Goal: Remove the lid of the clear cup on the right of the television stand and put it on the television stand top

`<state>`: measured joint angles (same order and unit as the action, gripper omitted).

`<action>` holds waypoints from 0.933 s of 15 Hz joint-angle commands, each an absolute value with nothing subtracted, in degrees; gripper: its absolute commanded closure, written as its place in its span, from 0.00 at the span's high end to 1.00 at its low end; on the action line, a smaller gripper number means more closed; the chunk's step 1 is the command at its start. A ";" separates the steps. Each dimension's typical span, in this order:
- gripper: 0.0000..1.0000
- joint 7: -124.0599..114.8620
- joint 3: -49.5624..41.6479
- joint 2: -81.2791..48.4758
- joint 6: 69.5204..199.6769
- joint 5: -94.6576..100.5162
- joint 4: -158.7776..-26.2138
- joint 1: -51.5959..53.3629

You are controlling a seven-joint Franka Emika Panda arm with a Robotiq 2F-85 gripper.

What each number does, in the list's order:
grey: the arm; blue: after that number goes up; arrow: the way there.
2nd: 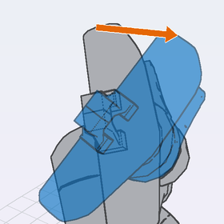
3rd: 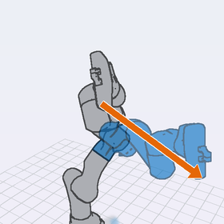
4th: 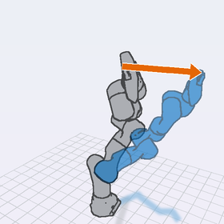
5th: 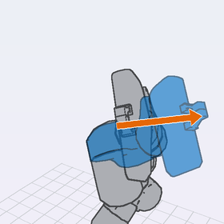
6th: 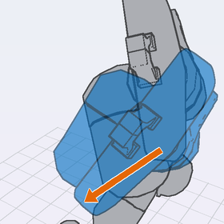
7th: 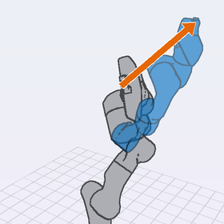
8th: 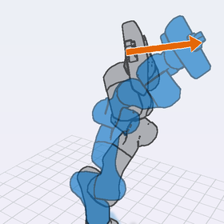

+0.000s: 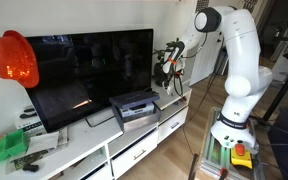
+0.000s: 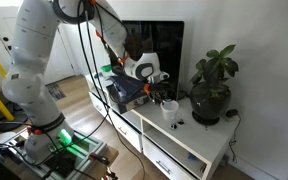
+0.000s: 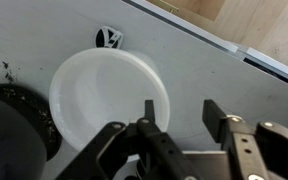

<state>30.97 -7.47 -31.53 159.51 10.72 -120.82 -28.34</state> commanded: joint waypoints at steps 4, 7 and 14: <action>0.03 32.20 -7.42 -33.25 161.11 10.51 -118.76 -29.08; 0.00 32.10 -7.64 -33.38 160.90 10.54 -118.06 -29.12; 0.02 30.16 -10.22 -32.01 162.07 12.57 -118.14 -27.09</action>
